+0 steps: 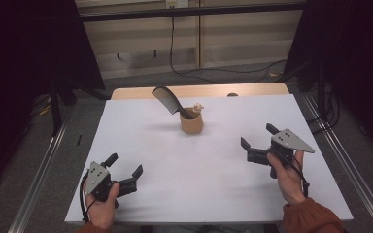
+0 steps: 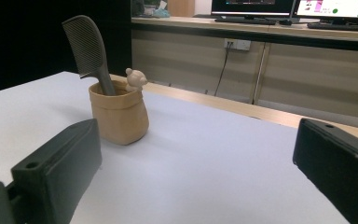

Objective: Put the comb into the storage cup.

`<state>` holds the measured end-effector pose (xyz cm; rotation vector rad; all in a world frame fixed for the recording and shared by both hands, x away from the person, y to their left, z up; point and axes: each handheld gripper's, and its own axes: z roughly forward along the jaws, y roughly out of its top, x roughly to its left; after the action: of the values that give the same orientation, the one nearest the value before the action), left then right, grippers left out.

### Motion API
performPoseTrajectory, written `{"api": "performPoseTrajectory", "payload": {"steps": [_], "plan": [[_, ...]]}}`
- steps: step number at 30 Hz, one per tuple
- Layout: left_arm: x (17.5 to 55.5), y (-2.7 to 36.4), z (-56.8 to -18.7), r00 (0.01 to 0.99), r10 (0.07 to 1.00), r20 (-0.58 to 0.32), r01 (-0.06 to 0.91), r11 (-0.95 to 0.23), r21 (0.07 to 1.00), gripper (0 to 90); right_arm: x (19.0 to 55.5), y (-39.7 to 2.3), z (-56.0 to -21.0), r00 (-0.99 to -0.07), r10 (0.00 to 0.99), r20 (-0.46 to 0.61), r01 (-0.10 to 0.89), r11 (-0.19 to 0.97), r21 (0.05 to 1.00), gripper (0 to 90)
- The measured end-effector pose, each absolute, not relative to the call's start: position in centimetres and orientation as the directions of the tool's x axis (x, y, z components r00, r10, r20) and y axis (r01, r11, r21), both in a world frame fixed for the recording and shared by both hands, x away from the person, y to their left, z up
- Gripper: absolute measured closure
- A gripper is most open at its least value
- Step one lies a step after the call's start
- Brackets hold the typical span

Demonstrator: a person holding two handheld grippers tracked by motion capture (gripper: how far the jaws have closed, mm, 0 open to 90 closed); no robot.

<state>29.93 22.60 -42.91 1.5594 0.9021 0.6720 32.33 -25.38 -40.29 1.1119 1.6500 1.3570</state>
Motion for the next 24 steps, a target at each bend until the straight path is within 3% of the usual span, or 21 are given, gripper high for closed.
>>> {"api": "performPoseTrajectory", "payload": {"steps": [24], "plan": [[29.6,22.7,-42.7,0.530,0.845,-0.073,0.183,-0.030,0.983,2.4,28.1,-27.9,-41.1,-0.305,0.952,0.005,0.167,0.048,0.985,1.0]]}}
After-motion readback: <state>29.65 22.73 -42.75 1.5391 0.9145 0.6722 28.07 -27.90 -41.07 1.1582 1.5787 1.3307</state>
